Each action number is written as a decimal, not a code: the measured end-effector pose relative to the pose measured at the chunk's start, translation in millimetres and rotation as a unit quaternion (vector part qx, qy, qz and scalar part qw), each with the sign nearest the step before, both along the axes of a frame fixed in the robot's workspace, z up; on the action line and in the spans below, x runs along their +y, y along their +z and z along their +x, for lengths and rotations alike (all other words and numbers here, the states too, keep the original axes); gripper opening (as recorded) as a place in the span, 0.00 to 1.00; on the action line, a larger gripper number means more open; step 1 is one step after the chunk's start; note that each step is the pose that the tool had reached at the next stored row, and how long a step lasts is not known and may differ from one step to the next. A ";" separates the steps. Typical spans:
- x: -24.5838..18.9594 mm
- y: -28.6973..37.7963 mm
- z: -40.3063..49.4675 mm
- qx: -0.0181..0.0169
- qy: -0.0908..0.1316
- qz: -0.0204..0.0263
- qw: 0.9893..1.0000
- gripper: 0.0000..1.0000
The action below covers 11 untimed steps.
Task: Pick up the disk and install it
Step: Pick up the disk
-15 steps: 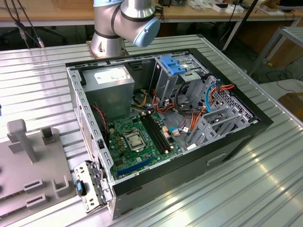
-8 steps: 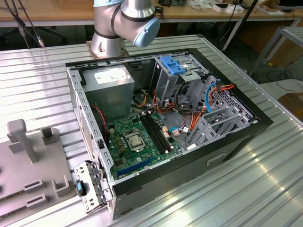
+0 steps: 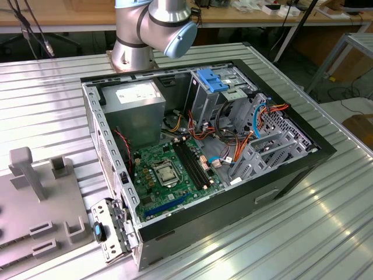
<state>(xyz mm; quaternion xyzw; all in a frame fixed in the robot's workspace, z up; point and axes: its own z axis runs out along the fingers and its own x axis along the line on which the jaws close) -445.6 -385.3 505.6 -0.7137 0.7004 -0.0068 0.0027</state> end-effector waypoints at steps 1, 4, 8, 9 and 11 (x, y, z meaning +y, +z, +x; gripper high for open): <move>0.0 2.6 0.0 0.000 0.000 0.000 1.000 0.37; 0.0 11.6 0.0 0.000 0.000 0.000 1.000 0.37; 0.0 12.8 0.0 0.000 0.000 0.000 1.000 0.37; 0.0 12.8 0.0 0.000 0.000 0.000 1.000 0.37; 0.0 12.7 0.1 0.000 0.000 0.000 1.000 0.37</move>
